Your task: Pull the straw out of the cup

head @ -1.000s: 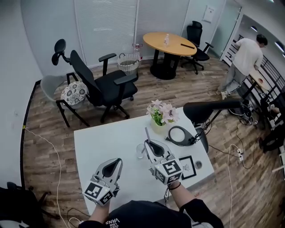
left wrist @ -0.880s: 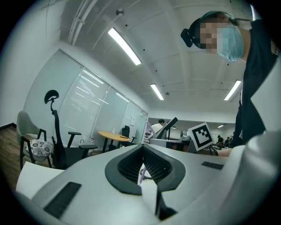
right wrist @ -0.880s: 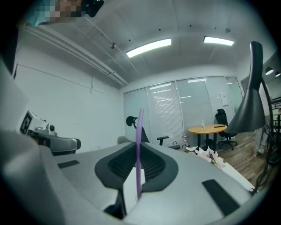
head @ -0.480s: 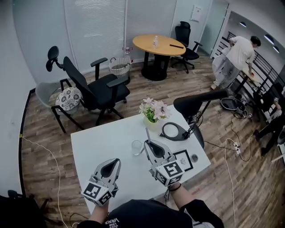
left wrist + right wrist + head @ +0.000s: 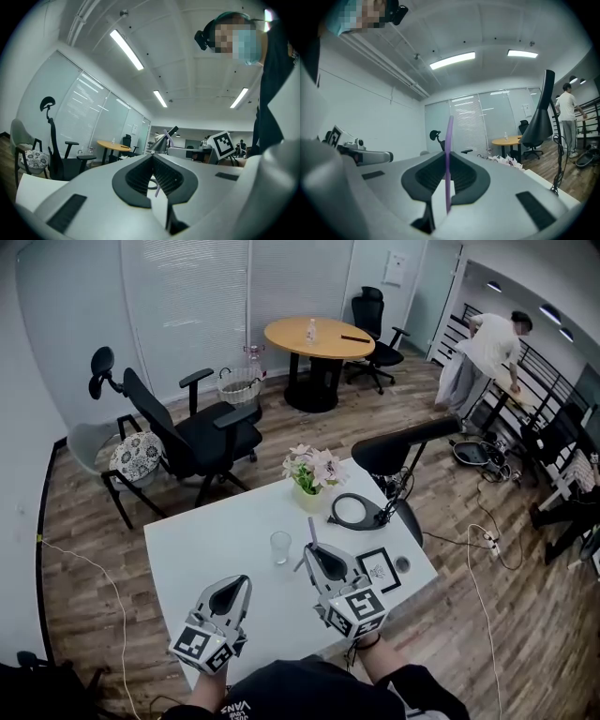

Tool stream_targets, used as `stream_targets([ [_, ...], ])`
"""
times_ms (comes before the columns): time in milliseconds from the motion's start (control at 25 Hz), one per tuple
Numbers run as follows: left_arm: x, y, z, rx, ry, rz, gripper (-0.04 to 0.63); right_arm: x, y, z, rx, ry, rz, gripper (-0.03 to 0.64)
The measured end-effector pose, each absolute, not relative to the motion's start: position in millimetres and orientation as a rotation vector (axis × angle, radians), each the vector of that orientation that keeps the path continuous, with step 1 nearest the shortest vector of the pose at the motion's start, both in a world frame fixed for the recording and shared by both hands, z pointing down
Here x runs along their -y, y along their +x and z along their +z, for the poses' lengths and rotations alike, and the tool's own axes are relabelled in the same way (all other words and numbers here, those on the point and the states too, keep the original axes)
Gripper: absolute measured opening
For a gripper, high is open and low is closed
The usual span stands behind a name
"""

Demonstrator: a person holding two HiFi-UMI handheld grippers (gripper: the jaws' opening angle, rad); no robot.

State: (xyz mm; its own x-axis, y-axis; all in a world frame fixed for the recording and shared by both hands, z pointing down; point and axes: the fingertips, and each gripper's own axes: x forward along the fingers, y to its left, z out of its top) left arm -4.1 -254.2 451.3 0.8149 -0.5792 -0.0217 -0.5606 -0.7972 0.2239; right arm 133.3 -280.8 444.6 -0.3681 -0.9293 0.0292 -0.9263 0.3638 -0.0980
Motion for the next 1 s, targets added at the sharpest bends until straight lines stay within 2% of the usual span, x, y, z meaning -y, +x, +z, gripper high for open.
stream_targets([
  [1000, 242.0, -7.0, 457.4, 0.851, 2.782, -0.122, 0.011, 242.3, 137.2, 467.6, -2.502, -1.814, -0.275, 0.037],
])
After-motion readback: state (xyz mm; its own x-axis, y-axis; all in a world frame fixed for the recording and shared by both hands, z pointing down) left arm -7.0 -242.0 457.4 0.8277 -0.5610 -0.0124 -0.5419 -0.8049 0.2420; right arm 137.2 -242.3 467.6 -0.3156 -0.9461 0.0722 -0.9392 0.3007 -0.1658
